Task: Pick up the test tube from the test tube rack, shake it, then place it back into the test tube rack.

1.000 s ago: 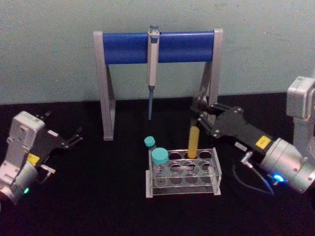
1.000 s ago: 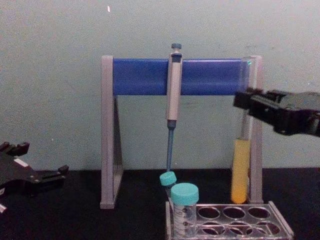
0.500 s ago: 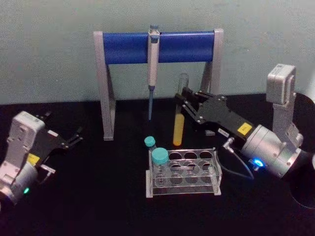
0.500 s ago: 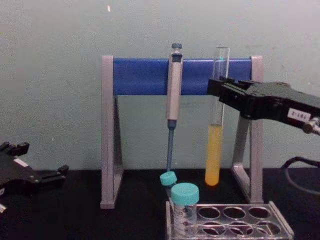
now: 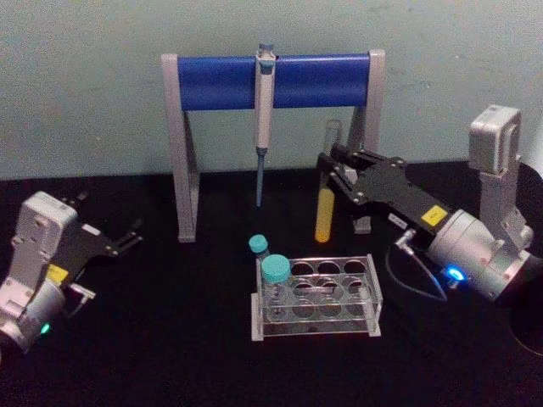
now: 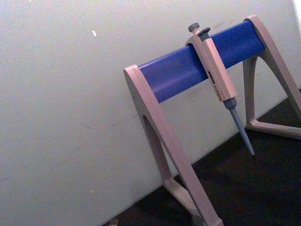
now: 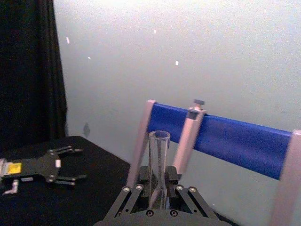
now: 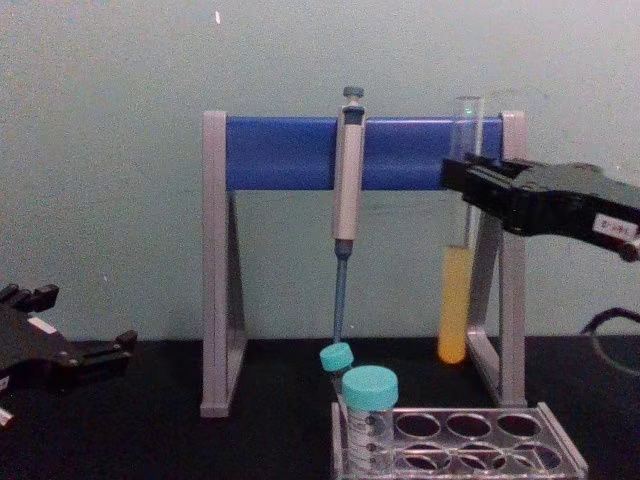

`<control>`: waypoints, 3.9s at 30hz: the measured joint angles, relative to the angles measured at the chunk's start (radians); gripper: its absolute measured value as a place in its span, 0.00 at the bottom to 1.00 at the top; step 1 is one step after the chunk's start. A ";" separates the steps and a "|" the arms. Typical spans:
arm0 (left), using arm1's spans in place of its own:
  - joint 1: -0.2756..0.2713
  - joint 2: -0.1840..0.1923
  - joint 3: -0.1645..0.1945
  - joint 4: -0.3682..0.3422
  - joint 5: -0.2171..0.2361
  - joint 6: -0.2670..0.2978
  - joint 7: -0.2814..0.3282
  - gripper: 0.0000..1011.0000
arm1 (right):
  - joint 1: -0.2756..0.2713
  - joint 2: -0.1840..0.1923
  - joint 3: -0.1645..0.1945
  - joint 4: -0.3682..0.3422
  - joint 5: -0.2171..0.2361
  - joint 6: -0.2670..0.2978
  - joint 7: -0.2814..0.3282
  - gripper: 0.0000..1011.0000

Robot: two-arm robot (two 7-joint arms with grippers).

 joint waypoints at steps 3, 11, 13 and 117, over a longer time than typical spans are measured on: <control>0.000 0.000 0.000 0.000 0.000 0.000 0.000 0.99 | -0.016 0.013 0.018 -0.013 -0.003 0.000 -0.010 0.23; 0.000 0.000 0.000 0.000 0.000 0.000 0.000 0.99 | -0.095 0.056 0.061 -0.077 -0.003 0.014 -0.026 0.23; 0.000 0.000 0.000 0.000 0.000 0.000 0.000 0.99 | -0.121 0.069 0.066 -0.100 0.003 0.021 -0.022 0.23; 0.000 0.000 0.000 0.000 0.000 0.000 0.000 0.99 | -0.047 0.001 0.008 -0.038 0.010 -0.010 0.026 0.23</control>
